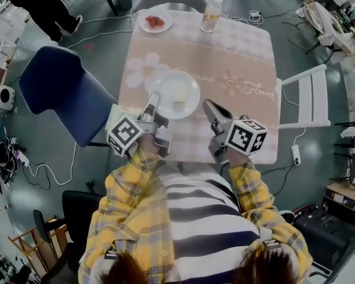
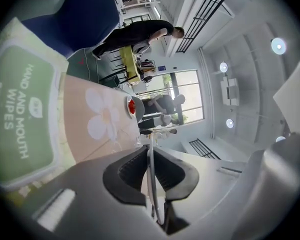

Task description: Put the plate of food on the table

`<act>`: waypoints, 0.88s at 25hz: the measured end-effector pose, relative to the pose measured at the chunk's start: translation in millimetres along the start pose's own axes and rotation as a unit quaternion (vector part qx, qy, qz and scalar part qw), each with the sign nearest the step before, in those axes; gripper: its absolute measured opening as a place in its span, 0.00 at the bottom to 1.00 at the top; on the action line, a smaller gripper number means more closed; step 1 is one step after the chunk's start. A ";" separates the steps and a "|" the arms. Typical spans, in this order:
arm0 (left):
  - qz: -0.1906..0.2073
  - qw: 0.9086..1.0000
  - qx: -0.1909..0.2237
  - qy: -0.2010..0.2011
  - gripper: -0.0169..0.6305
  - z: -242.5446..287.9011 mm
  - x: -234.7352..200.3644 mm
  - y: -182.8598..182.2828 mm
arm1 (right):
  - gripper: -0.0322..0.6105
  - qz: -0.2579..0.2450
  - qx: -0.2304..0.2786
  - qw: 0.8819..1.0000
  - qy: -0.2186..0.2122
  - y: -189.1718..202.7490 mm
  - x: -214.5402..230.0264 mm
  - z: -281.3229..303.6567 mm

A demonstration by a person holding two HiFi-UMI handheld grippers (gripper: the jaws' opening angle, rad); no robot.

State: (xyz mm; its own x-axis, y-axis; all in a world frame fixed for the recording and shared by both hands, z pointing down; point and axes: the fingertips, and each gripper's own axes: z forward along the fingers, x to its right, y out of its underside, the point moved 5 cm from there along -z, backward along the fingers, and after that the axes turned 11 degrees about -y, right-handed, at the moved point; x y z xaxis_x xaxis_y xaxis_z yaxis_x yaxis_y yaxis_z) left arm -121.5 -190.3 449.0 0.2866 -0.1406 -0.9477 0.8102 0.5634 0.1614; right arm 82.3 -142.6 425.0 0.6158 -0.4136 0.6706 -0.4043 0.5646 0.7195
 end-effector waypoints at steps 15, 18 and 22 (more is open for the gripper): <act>-0.046 0.994 0.070 -0.065 0.06 75.4 -23.1 -31.4 | 0.05 0.010 -0.029 1.000 -0.006 -43.2 55.3 55.0; -0.062 0.990 0.100 -0.076 0.06 85.6 -30.4 -43.7 | 0.05 0.008 -0.038 0.999 -0.009 -45.9 63.8 69.7; -0.075 0.985 0.132 -0.088 0.06 96.7 -40.1 -59.7 | 0.05 0.002 -0.056 0.998 -0.019 -47.5 72.6 90.7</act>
State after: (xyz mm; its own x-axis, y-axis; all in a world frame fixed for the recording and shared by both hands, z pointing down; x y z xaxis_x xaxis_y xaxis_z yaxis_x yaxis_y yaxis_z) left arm -131.9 -297.0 504.0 0.2201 -0.3582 -0.9073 0.9477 0.2988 0.1119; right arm 84.9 -264.2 455.8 0.5868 -0.4364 0.6821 -0.3281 0.6419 0.6930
